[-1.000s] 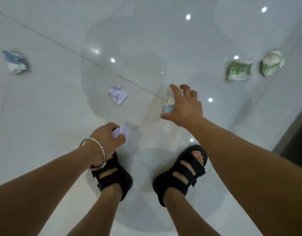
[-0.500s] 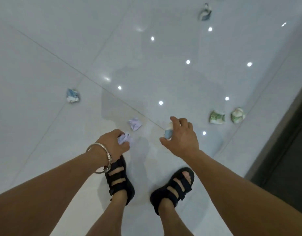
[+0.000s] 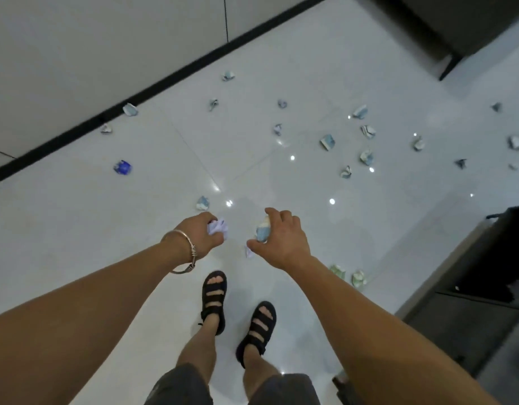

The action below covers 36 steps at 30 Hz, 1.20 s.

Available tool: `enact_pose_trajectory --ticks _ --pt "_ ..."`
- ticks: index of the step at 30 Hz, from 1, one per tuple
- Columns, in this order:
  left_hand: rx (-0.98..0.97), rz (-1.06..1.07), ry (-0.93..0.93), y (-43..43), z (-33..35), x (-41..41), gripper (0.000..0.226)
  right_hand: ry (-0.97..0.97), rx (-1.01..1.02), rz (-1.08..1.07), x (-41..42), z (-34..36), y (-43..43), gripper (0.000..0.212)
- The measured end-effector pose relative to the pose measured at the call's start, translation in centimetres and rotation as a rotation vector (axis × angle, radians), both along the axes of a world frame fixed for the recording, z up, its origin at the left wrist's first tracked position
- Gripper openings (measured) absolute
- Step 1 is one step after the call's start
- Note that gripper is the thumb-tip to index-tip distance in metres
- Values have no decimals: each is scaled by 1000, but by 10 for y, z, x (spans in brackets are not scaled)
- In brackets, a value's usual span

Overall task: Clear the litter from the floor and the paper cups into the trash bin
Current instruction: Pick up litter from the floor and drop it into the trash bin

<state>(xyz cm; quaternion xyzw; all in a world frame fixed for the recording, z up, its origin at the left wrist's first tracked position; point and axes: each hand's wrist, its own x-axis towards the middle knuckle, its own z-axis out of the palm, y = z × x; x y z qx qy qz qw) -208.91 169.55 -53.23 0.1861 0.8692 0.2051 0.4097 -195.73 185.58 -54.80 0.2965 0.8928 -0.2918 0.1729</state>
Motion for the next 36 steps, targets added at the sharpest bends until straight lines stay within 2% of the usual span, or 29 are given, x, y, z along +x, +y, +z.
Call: enact_pose_trajectory --ticks 4,9,15,23,25,26,28,32,36 --pt "83 184 -11 -72 58 23 25 6 7 153 -2 65 -37 88" --pt "94 377 0 -169 103 47 24 1 29 353 -26 125 -101 86" --pt "104 623 74 -296 140 57 22 88 99 646 -81 176 -235 86" --pt "57 871 141 -510 180 55 19 145 74 895 -131 203 -467 88" --pt "23 892 157 -555 188 55 10 160 56 945 -137 205 -517 90" --pt "3 882 157 -575 192 55 13 168 49 972 -140 205 -539 90" --pt "-41 888 161 -610 196 52 22 175 43 1023 -148 206 -577 91" --pt "-72 965 188 -663 196 31 9 175 45 1096 -183 205 -630 91" --pt "-26 1058 211 -704 198 -4 22 226 43 1152 -235 202 -674 92"
